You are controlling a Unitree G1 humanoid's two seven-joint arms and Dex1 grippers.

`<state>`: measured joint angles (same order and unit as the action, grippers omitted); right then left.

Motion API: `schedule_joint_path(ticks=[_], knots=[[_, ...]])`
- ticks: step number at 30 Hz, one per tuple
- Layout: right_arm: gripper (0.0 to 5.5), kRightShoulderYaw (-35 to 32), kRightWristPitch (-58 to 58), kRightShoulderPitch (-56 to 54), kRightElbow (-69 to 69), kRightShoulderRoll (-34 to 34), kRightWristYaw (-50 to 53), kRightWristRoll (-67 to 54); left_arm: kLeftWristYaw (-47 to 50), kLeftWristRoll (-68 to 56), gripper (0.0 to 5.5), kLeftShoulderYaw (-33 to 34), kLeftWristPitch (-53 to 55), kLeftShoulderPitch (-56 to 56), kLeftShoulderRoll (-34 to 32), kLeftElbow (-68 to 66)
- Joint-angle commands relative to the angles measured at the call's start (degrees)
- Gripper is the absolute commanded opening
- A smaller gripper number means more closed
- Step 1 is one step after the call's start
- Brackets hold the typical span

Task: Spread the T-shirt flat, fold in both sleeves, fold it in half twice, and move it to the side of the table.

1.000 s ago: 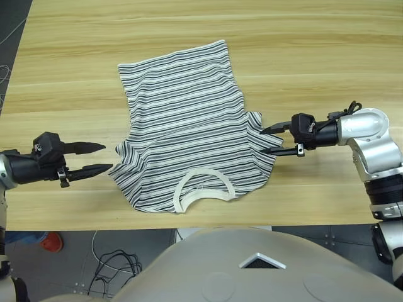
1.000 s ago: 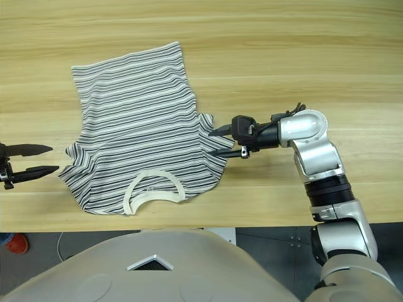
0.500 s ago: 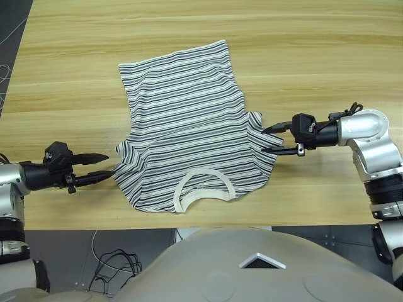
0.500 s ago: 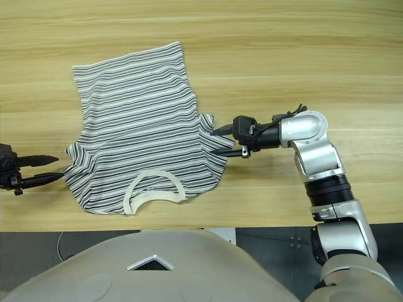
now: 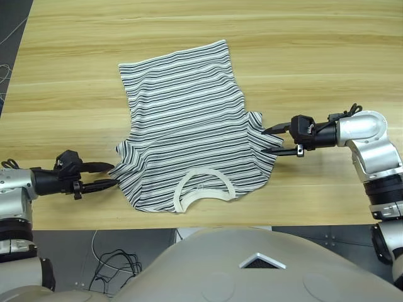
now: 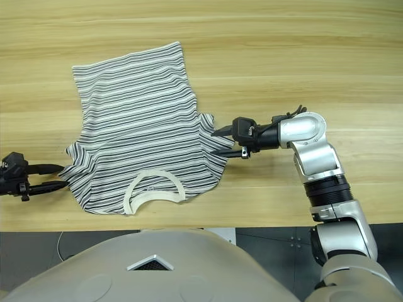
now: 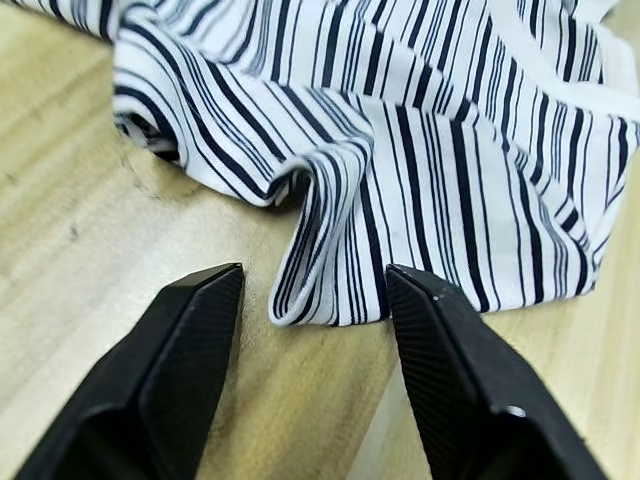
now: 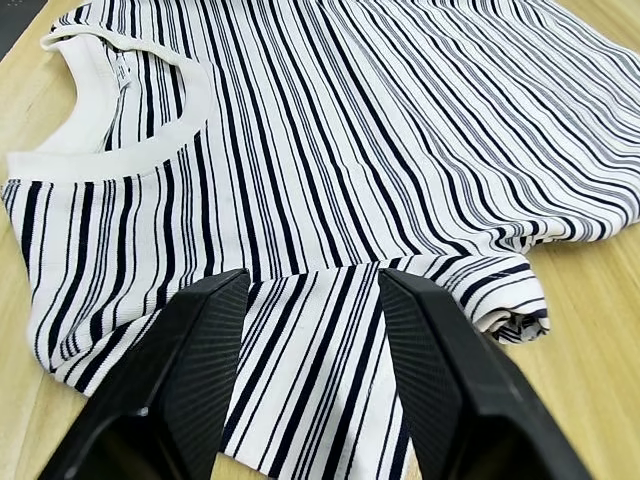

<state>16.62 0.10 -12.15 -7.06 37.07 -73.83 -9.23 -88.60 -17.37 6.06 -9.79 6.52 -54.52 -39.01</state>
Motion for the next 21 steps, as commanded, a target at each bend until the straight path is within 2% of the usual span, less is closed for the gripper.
schedule_joint_path(ticks=[1,11,21], knots=[[2.38,0.14,-0.78,0.20,-0.19,-0.07,0.11,0.33,-0.74,1.38,1.92,-0.77,-1.11,-1.30,0.42,-1.42],[2.38,0.56,-1.35,-0.12,-1.07,-0.64,0.21,0.78,-3.21,-0.40,0.22,-0.30,-3.00,-1.70,0.95,-2.30],[2.38,0.73,-1.54,-0.08,-0.97,-0.73,0.03,0.90,-3.88,-17.08,0.14,0.20,2.39,2.25,-4.36,5.69]])
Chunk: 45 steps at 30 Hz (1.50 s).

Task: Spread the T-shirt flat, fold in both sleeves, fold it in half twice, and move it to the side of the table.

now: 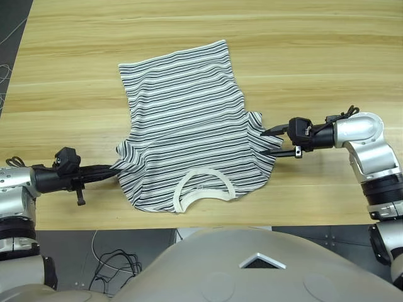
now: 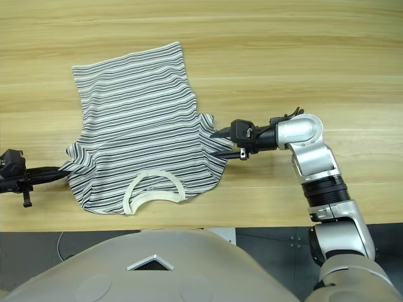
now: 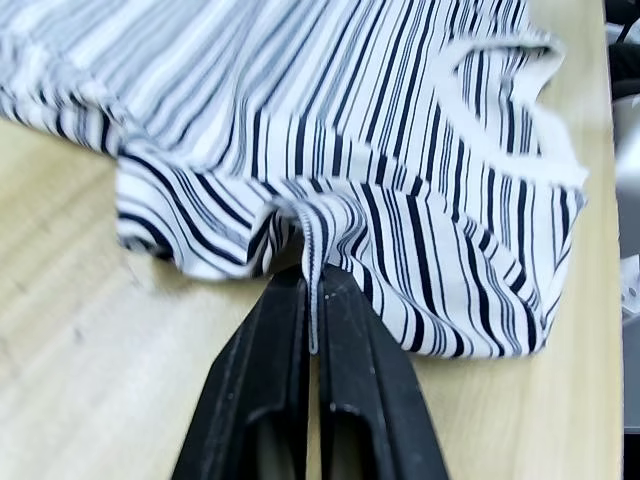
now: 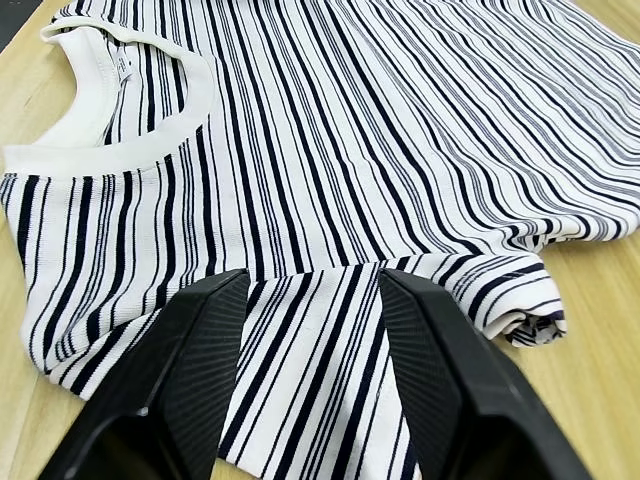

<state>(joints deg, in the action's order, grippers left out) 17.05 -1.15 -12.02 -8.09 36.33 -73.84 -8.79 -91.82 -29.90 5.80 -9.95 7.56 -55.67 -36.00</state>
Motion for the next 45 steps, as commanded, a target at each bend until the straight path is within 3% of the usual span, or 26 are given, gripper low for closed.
schedule_joint_path(ticks=[1,12,20,45], knots=[[2.38,0.32,-0.25,-0.18,0.16,-0.01,0.06,0.48,-0.67,-6.39,0.14,0.43,3.28,2.03,-3.87,4.05],[2.38,0.49,-0.24,-0.07,0.51,-0.17,0.11,0.60,-0.62,-10.62,0.14,-0.73,6.92,7.23,-5.51,17.33],[2.38,1.38,-0.27,0.00,0.66,-0.98,0.53,0.85,0.69,-9.35,0.14,-0.40,15.15,3.12,-1.62,24.88],[2.38,1.94,-0.11,4.85,4.56,-1.03,3.14,0.83,0.06,9.17,0.14,-12.94,13.75,-11.48,11.43,15.52]])
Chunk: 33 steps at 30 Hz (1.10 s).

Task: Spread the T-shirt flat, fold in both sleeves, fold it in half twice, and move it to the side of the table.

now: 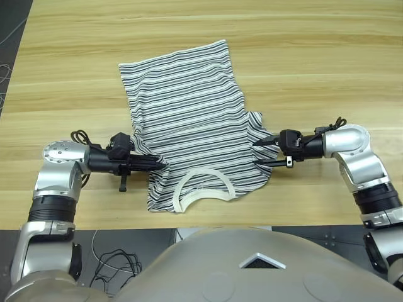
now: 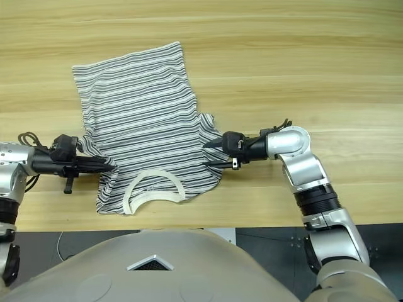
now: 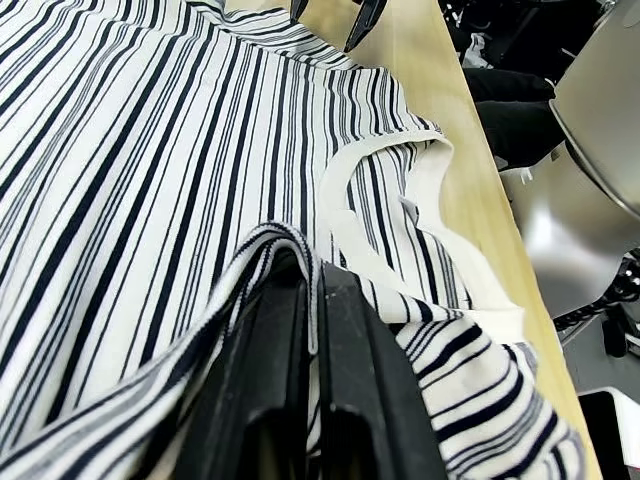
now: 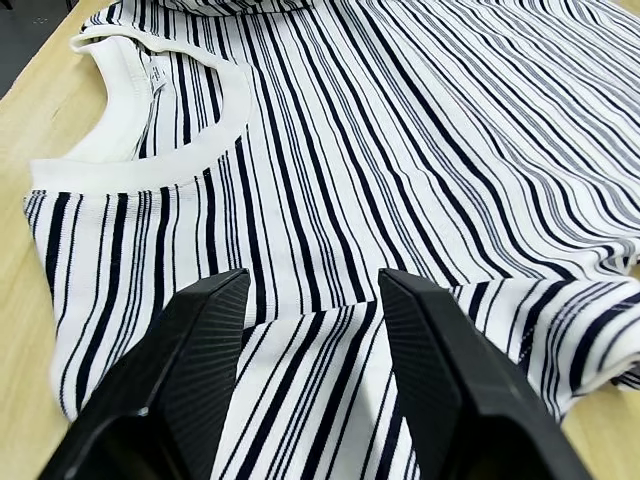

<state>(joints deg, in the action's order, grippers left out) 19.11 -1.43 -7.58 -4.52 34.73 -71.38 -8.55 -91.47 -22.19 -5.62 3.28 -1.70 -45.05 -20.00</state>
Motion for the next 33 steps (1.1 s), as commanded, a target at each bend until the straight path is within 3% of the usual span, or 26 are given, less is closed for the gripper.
schedule_joint_path(ticks=[1,9,24,26,33], knots=[[2.38,0.00,0.28,0.34,1.05,0.49,0.70,0.63,-0.26,1.66,0.14,-1.93,0.88,-2.63,1.00,-0.48],[2.38,0.40,0.72,0.13,1.42,0.24,0.74,0.57,-0.45,3.23,0.14,-4.20,1.49,-3.30,1.37,0.22],[2.38,0.26,1.04,-0.50,1.55,0.43,0.48,0.46,0.58,0.44,2.30,-1.93,6.75,-0.70,0.37,8.55],[2.38,-0.34,1.17,-1.28,1.26,0.77,0.26,0.18,0.20,-0.09,2.30,-1.23,5.89,0.99,-0.27,10.55],[2.38,-12.50,17.05,-12.10,-5.83,2.77,-7.40,-17.16,1.80,-11.70,2.30,10.33,5.53,8.32,-0.51,24.21]])
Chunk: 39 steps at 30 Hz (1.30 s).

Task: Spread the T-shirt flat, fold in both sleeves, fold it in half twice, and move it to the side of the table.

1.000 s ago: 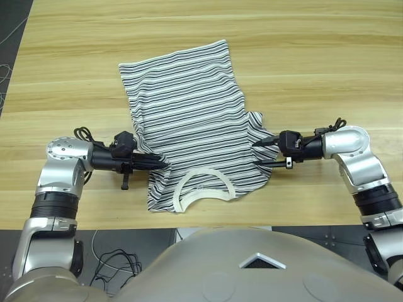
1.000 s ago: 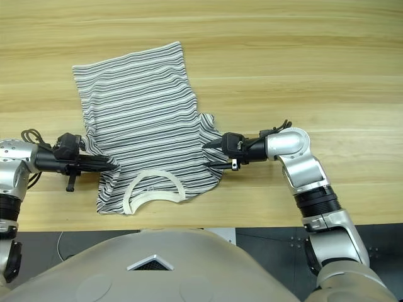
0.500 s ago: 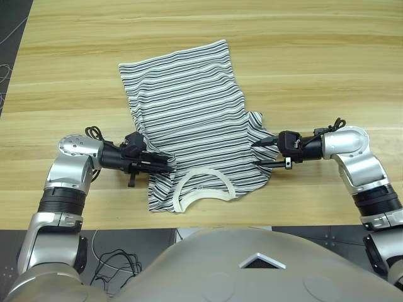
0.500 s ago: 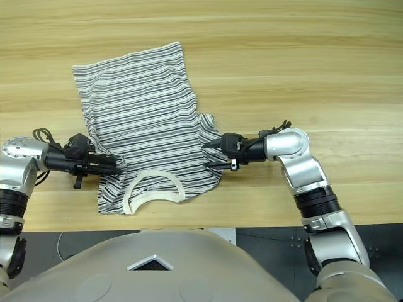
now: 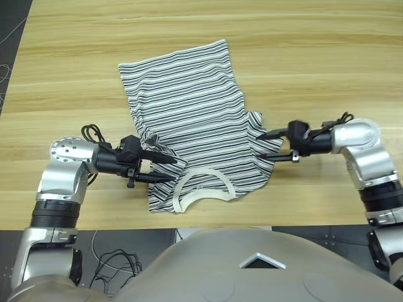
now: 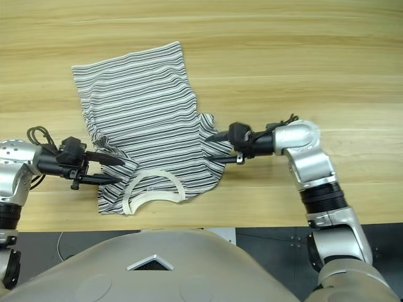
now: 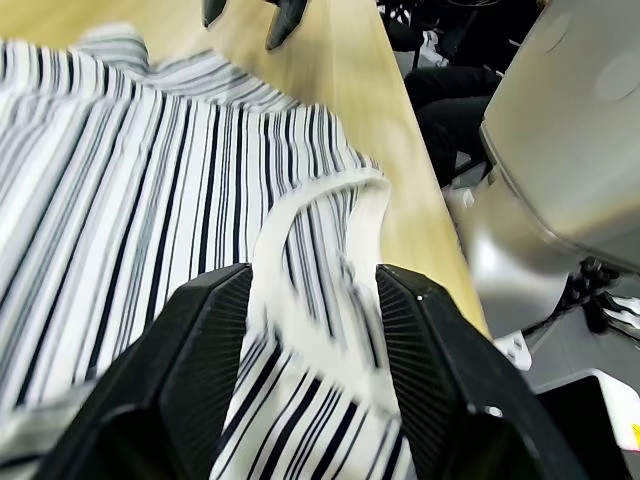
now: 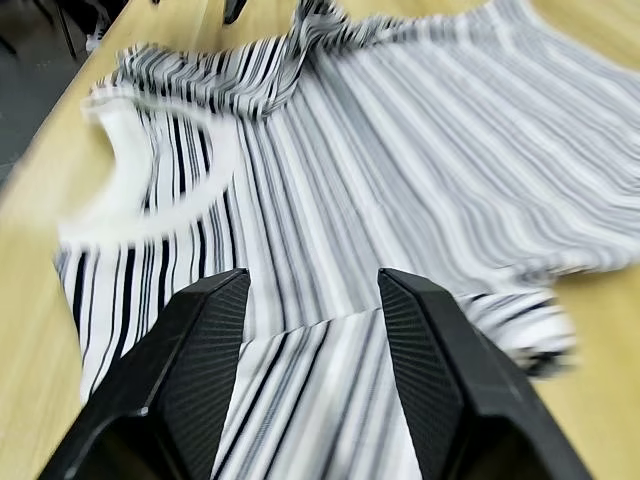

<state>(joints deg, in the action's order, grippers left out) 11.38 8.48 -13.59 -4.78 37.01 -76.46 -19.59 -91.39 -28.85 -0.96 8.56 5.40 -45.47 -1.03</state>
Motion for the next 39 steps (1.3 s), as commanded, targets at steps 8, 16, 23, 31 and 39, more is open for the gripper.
schedule_joint_path(ticks=[8,16,23,31,39], knots=[[2.93,-0.23,1.15,-12.00,-28.07,-0.11,-0.21,6.94,5.56,-6.46,2.33,9.39,-0.93,3.81,1.48,8.42],[2.93,-0.92,1.01,-11.57,-31.37,-1.94,-4.28,6.59,6.61,-4.97,2.33,8.92,-2.46,5.00,1.46,8.07],[2.93,-1.29,5.86,-10.17,-28.97,-2.92,-5.92,4.99,6.70,-5.57,2.33,9.51,-2.49,4.34,1.67,6.64],[2.93,0.81,6.30,-8.17,-27.73,-3.09,-4.73,7.72,6.75,-5.05,2.33,9.34,-3.37,4.35,1.78,6.04],[2.93,4.04,2.57,-6.60,-26.66,-2.60,-2.62,12.85,6.94,-3.92,2.33,8.78,-4.39,4.78,1.94,5.81]])
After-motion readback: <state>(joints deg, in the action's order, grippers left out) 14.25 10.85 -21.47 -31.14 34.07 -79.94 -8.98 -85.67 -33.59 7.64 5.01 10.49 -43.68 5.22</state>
